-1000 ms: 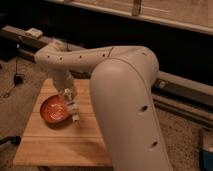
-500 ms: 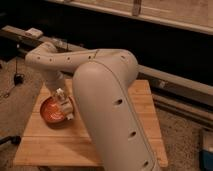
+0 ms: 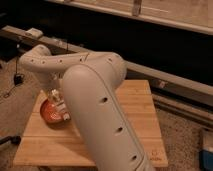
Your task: Place the bottle in the ceramic bowl
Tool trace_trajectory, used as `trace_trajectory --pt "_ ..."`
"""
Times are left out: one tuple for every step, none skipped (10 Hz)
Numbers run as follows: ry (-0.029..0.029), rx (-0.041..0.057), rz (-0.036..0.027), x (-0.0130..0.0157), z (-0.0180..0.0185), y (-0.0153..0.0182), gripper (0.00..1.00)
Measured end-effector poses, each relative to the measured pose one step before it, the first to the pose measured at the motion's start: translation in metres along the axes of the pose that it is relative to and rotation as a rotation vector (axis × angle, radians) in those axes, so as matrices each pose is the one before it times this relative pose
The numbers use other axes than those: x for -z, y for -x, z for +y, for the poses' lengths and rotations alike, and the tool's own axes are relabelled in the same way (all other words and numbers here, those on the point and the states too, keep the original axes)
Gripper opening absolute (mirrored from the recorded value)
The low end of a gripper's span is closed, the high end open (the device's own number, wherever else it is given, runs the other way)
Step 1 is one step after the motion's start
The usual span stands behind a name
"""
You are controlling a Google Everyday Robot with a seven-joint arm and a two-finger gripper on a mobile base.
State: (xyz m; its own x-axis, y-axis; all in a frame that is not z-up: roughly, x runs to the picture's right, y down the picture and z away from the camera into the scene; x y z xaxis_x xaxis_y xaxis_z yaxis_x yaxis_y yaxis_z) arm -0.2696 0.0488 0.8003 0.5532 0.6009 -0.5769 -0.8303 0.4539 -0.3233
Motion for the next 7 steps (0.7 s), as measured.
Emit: trace_trajectory --pt "0.00017 0.00821 0.00384 -0.00567 0.00429 0.00333 0.78" --pt "-0.00472 0.00283 0.00152 -0.00688 -0.00033 0.00431 0.80" --pt "0.00042 -0.00214 0.00266 -0.00482 -0.00093 0.00373 0.80" --pt "-0.00065 -0.00051 0.00335 -0.00600 -0.00105 0.00242 0.80" --pt "0.00432 0.00359 -0.00478 -0.00530 0.00011 0.00387 0.80" --pt "0.00928 0.00329 -0.00796 0.00012 -0.00239 0.00255 0.80" --pt "0.01299 0.00294 -0.00755 -0.00059 -0.00145 0.00020 0.80"
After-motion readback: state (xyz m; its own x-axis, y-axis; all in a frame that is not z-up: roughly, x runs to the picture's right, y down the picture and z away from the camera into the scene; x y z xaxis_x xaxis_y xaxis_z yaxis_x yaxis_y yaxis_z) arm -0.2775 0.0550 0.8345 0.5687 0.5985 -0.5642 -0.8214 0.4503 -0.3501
